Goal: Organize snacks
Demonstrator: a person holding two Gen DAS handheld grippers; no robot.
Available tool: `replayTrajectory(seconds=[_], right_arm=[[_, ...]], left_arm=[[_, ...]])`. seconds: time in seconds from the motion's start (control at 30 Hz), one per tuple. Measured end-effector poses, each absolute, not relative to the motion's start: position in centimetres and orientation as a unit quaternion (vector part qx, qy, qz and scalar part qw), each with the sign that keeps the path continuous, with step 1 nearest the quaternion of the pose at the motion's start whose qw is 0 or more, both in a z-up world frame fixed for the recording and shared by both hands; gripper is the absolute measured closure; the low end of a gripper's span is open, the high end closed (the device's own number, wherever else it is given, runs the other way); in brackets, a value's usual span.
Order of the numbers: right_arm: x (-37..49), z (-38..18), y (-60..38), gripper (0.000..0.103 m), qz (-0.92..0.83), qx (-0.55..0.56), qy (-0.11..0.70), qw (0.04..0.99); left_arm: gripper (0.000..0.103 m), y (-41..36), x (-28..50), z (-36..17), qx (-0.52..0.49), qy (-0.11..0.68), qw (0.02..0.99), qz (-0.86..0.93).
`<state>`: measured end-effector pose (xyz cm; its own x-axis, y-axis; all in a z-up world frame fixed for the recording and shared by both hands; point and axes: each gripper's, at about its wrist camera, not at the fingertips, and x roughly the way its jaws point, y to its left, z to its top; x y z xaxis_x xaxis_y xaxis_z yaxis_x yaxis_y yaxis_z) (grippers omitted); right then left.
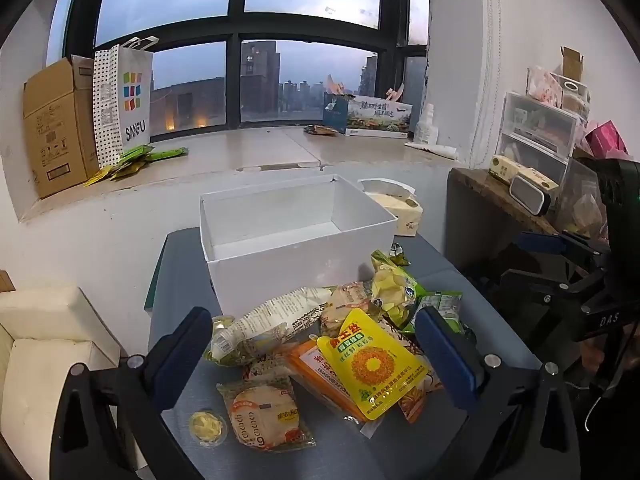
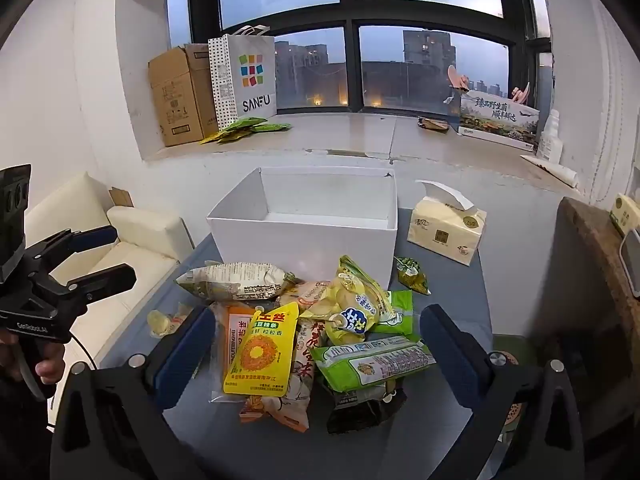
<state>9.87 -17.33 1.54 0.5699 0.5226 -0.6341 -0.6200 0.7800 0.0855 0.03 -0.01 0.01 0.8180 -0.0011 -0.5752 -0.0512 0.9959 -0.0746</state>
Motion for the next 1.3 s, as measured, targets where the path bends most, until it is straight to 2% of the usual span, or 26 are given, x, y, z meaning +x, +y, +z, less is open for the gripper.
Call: replayTrajectory(seconds=[1.3], right_arm=[[9.9,1.4,-17.8,0.0,0.328,-0.073,0.338,0.879]], left_arm=[[0.0,-1.0,0.0,0.0,-0.02,0.305,0.952,0.003]])
